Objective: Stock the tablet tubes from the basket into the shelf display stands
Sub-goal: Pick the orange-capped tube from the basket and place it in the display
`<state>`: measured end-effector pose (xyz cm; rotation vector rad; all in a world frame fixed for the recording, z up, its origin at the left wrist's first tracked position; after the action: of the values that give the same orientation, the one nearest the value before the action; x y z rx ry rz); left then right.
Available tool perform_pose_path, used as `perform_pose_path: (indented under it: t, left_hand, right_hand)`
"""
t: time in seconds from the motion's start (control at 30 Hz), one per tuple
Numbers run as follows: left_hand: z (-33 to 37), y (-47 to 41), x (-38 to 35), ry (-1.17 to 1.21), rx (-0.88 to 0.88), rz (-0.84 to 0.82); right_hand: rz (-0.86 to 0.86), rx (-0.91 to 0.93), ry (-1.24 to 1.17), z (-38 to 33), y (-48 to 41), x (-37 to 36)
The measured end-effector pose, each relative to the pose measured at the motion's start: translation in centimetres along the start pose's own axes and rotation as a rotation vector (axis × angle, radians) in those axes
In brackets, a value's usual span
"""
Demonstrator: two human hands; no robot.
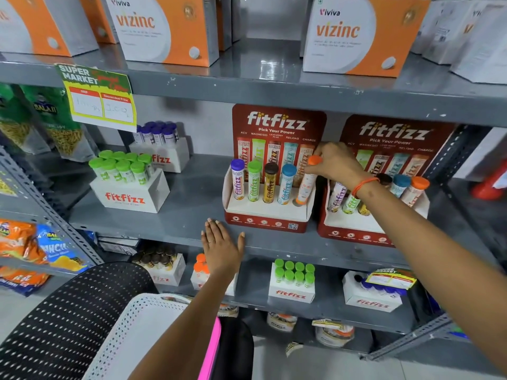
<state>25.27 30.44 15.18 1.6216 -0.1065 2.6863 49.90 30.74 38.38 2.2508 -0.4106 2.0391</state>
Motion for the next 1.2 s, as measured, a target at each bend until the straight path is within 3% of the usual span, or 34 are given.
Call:
perform_pose_path:
  t: [0.27, 0.97, 1.2]
  left_hand:
    - [0.0, 0.0, 0.0, 0.004, 0.005, -0.001]
    - [-0.2, 0.7, -0.5, 0.016, 0.006, -0.025]
    - [-0.3, -0.1, -0.3, 0.009, 0.014, -0.036]
  right_hand:
    - [-0.020, 0.083, -0.042, 0.2, 0.4, -0.8]
    - [0.244, 0.071, -0.035, -1.8, 0.4, -2.4]
    - [0.346, 0.116, 0.080, -2.2, 0.6, -3.9]
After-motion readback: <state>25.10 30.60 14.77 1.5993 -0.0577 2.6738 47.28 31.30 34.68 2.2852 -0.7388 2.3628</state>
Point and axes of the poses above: each hand's wrist, its own y-axis away from the middle knuckle, its own x-axis out of the back of the hand, z = x × y, the point moved 2 cm from there along -y, towards the middle knuckle, and after that the axes turned 15 degrees about y, right-handed, at the moved point
